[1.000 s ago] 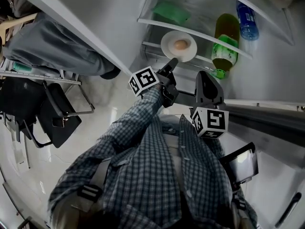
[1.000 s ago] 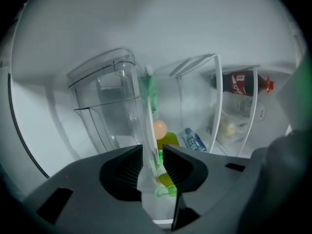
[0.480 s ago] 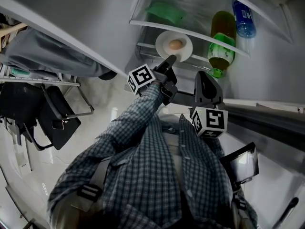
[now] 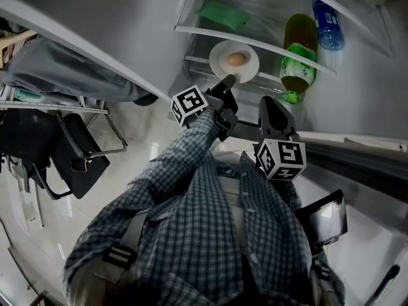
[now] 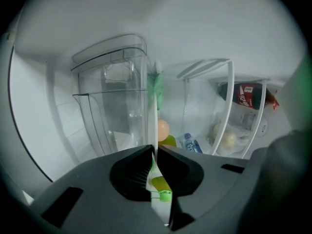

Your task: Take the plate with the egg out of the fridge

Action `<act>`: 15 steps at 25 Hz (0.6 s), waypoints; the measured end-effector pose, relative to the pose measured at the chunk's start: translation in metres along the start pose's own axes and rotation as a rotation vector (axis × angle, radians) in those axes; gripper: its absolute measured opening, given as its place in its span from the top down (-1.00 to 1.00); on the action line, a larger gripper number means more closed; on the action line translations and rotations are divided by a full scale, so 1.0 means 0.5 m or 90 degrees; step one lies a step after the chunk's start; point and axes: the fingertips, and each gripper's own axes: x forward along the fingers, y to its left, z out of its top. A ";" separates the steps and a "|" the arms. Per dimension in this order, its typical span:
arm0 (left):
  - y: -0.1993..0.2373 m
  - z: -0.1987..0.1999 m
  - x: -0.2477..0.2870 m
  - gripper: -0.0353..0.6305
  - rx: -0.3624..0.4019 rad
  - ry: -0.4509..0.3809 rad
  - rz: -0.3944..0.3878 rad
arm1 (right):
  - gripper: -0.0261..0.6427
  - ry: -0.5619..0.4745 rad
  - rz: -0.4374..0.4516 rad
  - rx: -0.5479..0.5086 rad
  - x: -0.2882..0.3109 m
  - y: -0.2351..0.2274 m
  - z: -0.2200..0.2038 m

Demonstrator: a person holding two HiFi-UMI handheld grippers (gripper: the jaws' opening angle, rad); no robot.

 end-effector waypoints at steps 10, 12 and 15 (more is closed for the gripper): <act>0.001 -0.007 -0.026 0.78 0.005 0.027 -0.004 | 0.86 0.029 0.114 0.335 0.036 0.007 -0.051; 0.003 -0.010 -0.035 0.79 0.004 0.031 -0.003 | 0.86 0.025 0.122 0.430 0.042 0.000 -0.057; 0.002 -0.015 -0.046 0.80 0.011 0.043 -0.006 | 0.86 0.016 0.113 0.543 0.051 -0.019 -0.069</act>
